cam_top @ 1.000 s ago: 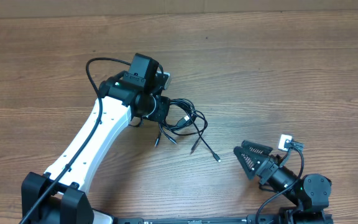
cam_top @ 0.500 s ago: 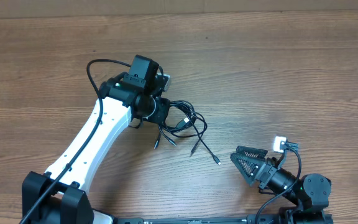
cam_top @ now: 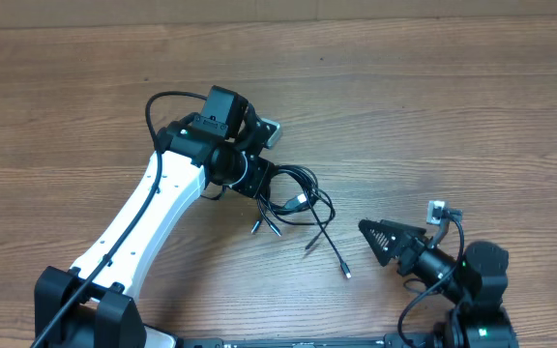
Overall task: Untangle cables
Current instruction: 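Move the right gripper toward the cables hanging from the left gripper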
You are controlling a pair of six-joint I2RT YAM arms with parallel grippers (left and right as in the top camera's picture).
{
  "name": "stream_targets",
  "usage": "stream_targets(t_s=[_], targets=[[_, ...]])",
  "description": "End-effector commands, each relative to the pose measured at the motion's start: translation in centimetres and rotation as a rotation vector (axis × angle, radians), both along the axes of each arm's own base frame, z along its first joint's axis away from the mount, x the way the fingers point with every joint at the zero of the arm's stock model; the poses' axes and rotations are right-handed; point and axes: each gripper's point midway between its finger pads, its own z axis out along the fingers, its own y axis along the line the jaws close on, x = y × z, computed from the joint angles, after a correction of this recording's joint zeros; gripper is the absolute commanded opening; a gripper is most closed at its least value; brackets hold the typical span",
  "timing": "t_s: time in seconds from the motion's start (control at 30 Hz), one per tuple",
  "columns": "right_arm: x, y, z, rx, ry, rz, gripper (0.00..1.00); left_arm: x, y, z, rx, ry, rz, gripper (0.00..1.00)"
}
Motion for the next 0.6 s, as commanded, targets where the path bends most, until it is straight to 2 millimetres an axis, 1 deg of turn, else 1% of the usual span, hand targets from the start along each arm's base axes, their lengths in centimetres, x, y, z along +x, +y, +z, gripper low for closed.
stream_targets(t_s=[0.0,0.07,0.13,0.2,0.27,0.37,0.43,0.47,0.5,0.57], targets=[[0.8,0.6,3.0,-0.070,-0.133,0.069,1.00,-1.0,-1.3,0.6,-0.061,-0.029,-0.139,0.04],[0.7,1.7,4.8,-0.032,-0.205,0.155,1.00,-1.1,-1.5,0.6,-0.068,-0.037,-0.163,0.04],[0.8,2.0,5.6,-0.014,-0.239,0.181,1.00,-1.3,-1.9,0.9,-0.093,-0.045,-0.202,0.04],[1.2,2.1,6.1,0.018,-0.234,0.179,1.00,-1.8,-2.6,1.4,-0.144,-0.052,-0.252,0.04],[1.6,2.2,6.0,0.056,-0.189,0.167,1.00,-2.1,-3.3,1.9,-0.191,-0.053,-0.286,0.04],[2.0,2.2,5.3,0.079,-0.130,0.160,0.98,-2.6,-4.0,2.5,-0.245,-0.066,-0.342,0.04],[2.2,2.3,4.8,0.082,-0.111,0.167,0.93,-2.6,-4.0,2.5,-0.247,-0.074,-0.353,0.04],[2.2,2.4,4.8,0.089,-0.104,0.174,0.90,-2.6,-4.0,2.5,-0.247,-0.075,-0.354,0.04],[2.2,2.6,4.8,0.113,-0.081,0.185,0.84,-2.6,-4.0,2.5,-0.247,-0.075,-0.357,0.04],[2.2,2.8,4.8,0.157,-0.037,0.194,0.82,-2.7,-4.1,2.6,-0.258,-0.072,-0.361,0.04]])
